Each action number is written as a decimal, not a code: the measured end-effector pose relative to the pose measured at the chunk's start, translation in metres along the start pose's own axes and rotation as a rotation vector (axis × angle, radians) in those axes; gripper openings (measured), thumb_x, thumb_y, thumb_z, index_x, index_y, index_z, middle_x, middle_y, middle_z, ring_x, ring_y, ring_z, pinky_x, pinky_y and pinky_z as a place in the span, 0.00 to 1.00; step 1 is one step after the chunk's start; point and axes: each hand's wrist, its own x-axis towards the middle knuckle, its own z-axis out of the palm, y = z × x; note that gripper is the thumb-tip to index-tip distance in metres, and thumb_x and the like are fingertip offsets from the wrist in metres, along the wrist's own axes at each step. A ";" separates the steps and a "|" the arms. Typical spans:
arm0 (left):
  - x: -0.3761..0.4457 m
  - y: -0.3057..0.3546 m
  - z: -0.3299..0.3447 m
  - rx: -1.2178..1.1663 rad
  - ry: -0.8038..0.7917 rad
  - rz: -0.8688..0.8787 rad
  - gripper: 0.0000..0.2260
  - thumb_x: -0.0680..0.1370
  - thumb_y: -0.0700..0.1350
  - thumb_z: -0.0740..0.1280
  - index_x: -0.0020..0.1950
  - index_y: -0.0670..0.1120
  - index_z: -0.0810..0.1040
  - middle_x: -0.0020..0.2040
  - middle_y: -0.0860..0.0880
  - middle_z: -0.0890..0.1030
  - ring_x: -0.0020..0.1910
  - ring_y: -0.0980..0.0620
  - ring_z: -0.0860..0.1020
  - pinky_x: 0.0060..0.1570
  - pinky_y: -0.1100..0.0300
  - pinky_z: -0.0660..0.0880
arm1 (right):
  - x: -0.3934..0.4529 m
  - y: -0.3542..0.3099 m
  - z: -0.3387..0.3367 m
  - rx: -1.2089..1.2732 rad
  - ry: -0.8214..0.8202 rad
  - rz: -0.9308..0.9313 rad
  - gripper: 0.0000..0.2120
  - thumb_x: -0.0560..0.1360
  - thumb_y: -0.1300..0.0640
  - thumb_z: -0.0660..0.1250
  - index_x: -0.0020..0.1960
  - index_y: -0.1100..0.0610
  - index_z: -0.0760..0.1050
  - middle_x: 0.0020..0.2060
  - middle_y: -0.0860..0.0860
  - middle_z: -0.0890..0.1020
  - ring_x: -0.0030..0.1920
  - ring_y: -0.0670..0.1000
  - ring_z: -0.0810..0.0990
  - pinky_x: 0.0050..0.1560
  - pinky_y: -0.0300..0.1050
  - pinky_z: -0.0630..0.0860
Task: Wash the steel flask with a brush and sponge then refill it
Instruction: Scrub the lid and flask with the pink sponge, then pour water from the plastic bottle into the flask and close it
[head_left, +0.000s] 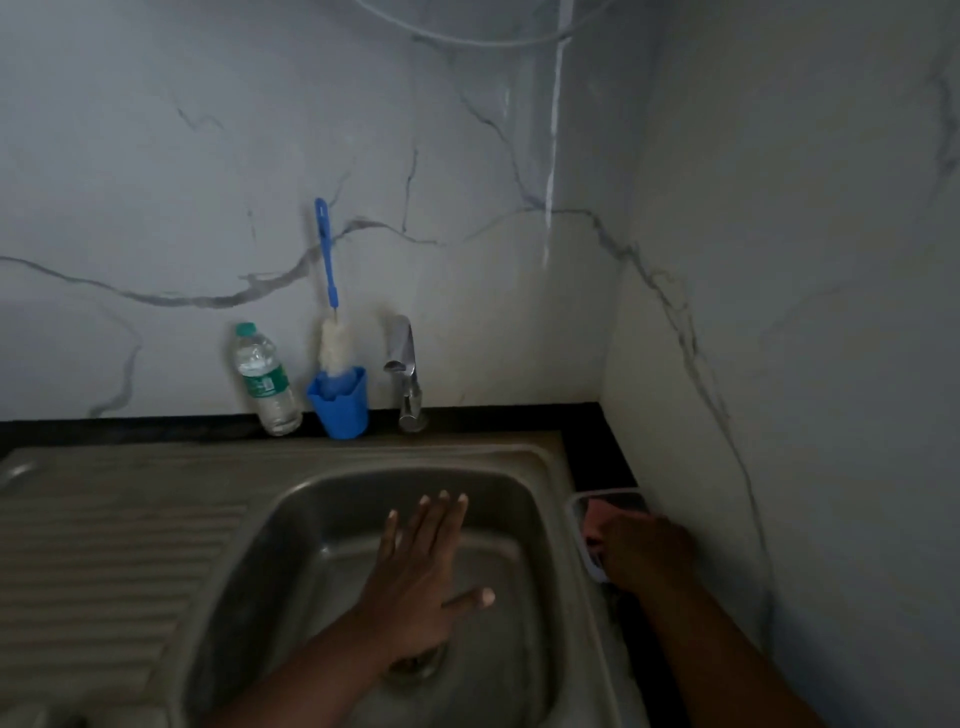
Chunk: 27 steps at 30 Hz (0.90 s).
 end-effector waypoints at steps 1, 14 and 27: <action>0.000 -0.004 0.002 -0.001 -0.014 -0.021 0.44 0.75 0.70 0.56 0.76 0.54 0.30 0.80 0.51 0.37 0.73 0.56 0.33 0.72 0.49 0.33 | 0.006 -0.001 -0.003 -0.093 -0.115 0.004 0.16 0.78 0.54 0.61 0.64 0.56 0.75 0.61 0.53 0.79 0.56 0.47 0.79 0.44 0.27 0.70; -0.012 -0.028 0.008 -0.043 -0.026 -0.127 0.44 0.76 0.69 0.58 0.78 0.54 0.34 0.80 0.51 0.39 0.72 0.57 0.34 0.74 0.45 0.36 | 0.017 -0.013 0.000 -0.617 -0.358 -0.015 0.64 0.53 0.14 0.47 0.77 0.50 0.37 0.78 0.49 0.42 0.78 0.57 0.46 0.72 0.68 0.43; -0.044 -0.144 -0.038 -0.127 0.142 -0.396 0.49 0.64 0.75 0.43 0.79 0.53 0.35 0.81 0.52 0.43 0.79 0.50 0.43 0.75 0.44 0.42 | 0.003 -0.191 0.031 -0.318 -0.211 -0.297 0.29 0.70 0.29 0.57 0.63 0.46 0.72 0.64 0.49 0.76 0.63 0.53 0.75 0.67 0.55 0.66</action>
